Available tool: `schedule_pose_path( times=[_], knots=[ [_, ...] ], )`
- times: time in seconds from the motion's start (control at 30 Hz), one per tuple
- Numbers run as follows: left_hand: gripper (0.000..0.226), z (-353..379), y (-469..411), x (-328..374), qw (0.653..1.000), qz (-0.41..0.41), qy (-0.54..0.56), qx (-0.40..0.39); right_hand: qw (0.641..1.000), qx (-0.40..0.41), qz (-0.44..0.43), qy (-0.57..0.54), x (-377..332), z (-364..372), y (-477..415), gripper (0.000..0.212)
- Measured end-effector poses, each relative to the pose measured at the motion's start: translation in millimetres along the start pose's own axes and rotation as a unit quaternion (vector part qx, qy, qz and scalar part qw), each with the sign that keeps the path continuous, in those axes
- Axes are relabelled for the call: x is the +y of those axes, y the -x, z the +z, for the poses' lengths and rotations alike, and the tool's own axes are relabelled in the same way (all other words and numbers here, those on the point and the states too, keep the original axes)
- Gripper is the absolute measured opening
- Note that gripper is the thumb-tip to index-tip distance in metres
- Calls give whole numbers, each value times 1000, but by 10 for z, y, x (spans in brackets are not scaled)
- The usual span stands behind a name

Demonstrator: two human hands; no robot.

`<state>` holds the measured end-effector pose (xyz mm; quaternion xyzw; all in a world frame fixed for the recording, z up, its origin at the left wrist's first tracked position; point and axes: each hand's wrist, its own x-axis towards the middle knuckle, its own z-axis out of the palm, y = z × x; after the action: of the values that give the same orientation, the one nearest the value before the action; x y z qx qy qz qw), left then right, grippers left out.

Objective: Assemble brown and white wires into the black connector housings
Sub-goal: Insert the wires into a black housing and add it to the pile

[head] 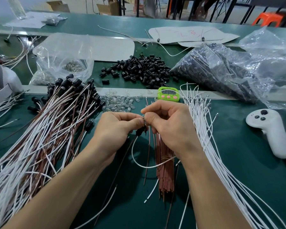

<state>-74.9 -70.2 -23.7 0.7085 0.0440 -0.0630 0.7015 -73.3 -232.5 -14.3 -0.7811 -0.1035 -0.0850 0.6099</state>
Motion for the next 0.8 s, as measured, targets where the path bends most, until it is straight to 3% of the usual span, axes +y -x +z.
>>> schedule_pose_path(
  times=[0.53, 0.8],
  knots=[
    [9, -16, 13, 19, 997, 11, -10, -70, 1000, -12, 3, -20, 10, -110, -13, 14],
    [21, -9, -21, 47, 997, -29, 65, 8, 991, 61, 107, -48, 42, 41, 10, 7]
  ],
)
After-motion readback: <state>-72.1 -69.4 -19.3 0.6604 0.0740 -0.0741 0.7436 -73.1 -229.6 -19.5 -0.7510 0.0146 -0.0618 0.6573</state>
